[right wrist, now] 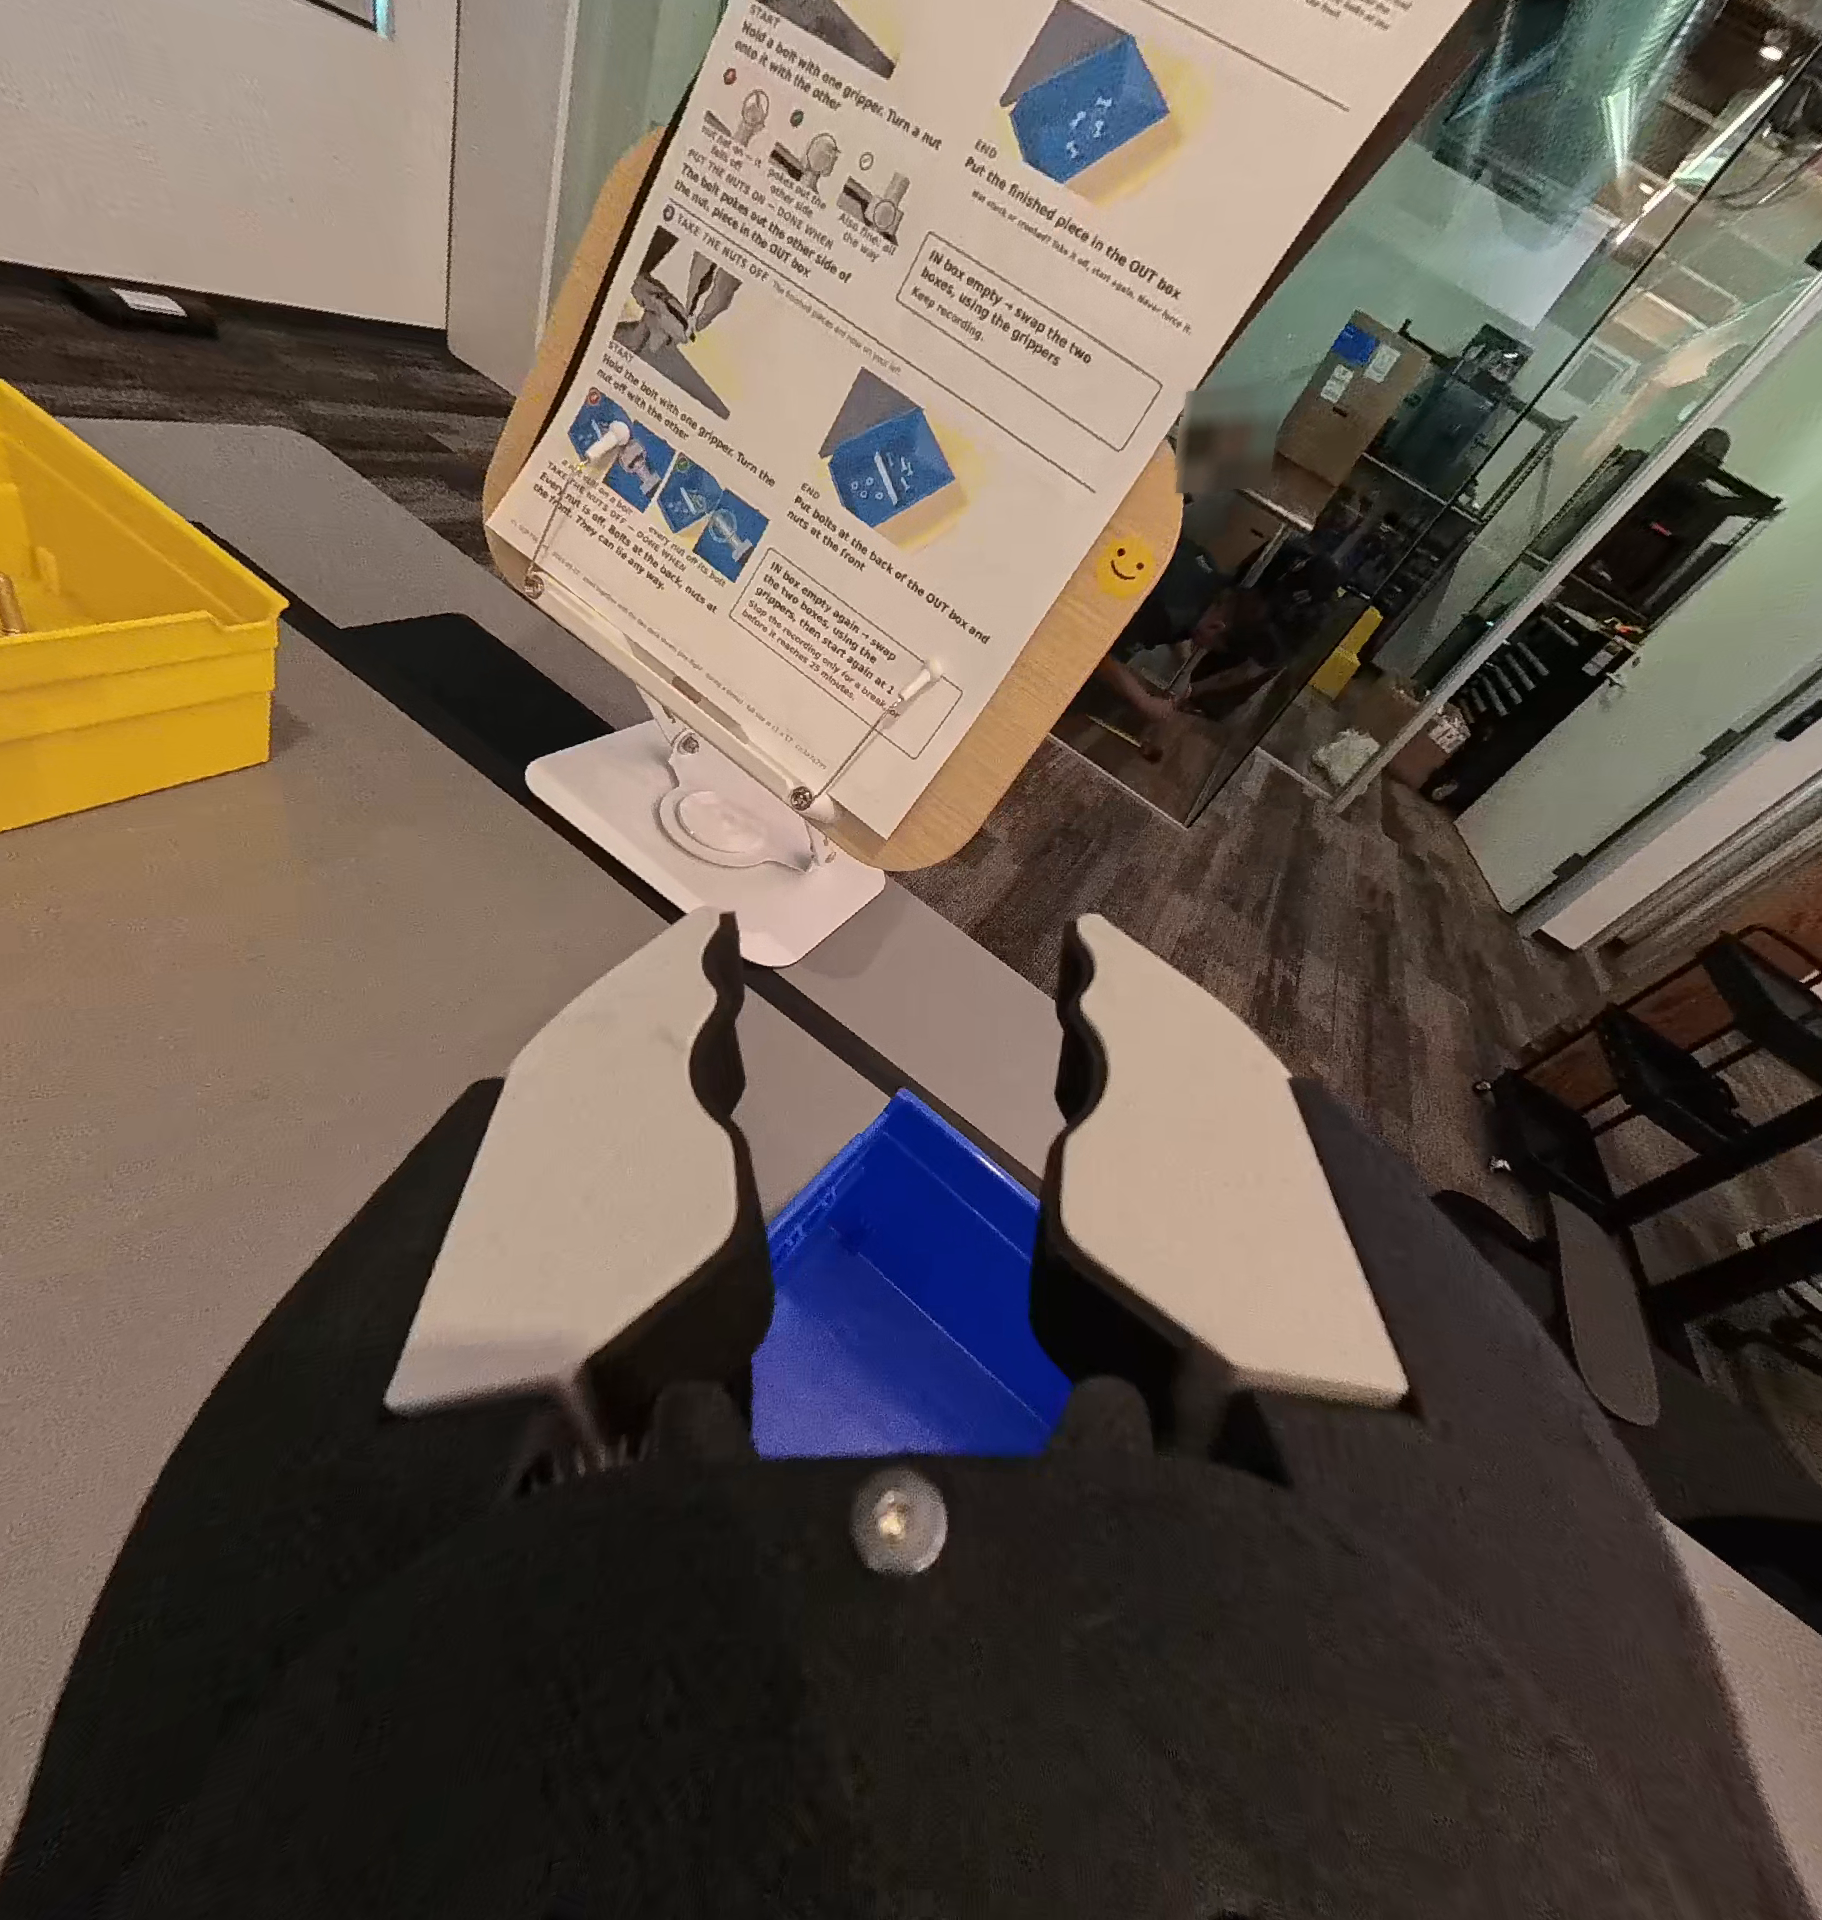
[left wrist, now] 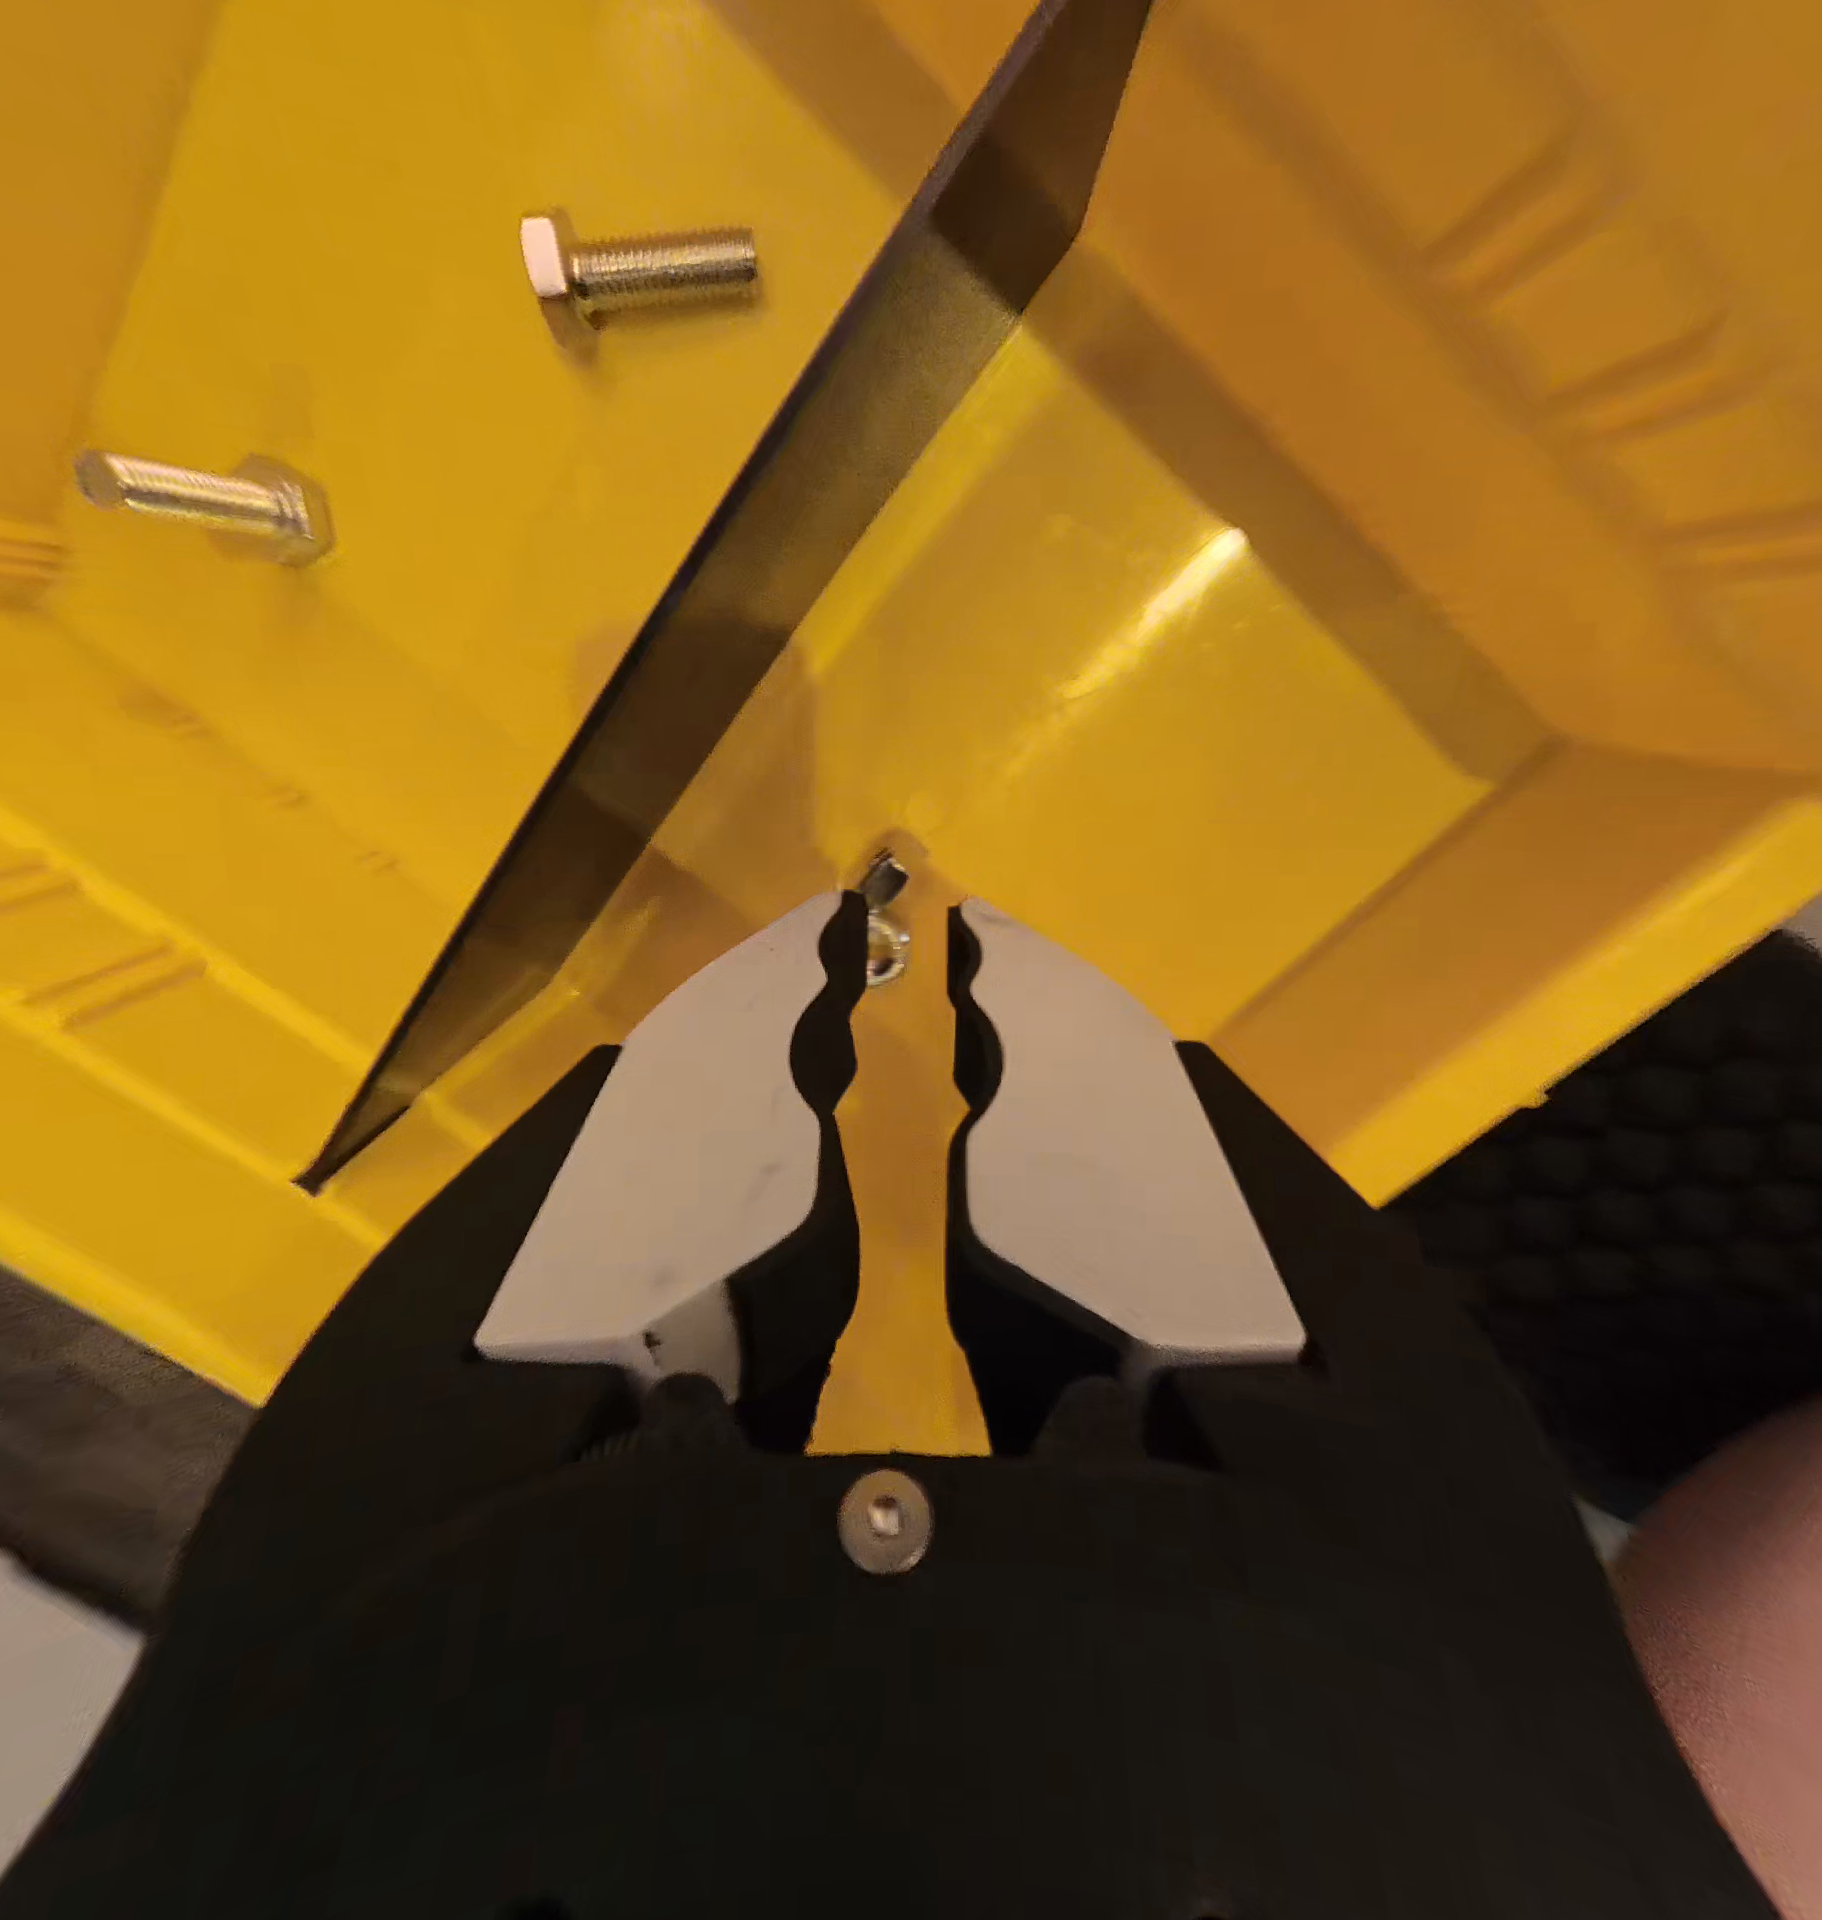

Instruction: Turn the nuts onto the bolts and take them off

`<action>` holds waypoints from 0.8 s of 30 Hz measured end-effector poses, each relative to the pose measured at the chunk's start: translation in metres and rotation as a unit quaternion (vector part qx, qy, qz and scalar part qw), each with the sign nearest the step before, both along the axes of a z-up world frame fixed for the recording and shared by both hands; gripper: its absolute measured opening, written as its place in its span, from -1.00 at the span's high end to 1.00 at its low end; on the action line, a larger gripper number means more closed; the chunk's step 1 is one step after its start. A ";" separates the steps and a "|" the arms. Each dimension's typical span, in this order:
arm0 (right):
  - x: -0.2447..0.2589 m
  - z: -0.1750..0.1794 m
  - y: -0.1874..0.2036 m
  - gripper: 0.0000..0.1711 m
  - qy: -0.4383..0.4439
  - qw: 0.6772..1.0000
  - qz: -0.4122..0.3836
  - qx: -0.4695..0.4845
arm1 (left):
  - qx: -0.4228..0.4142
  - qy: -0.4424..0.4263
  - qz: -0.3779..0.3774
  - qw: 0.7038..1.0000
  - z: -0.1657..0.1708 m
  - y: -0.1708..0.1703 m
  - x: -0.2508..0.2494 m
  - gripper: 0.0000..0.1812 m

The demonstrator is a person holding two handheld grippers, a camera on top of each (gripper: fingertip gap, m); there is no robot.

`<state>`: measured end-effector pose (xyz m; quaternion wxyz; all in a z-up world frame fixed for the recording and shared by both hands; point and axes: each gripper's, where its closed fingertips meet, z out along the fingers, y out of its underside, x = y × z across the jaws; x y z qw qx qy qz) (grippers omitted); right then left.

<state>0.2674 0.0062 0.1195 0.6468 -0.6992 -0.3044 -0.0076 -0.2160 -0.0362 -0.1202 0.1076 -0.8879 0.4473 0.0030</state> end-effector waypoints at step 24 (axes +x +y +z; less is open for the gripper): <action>-0.014 -0.022 -0.002 0.33 -0.051 0.997 0.033 -0.042 | 0.002 0.026 -0.045 0.999 -0.018 0.001 0.000 0.89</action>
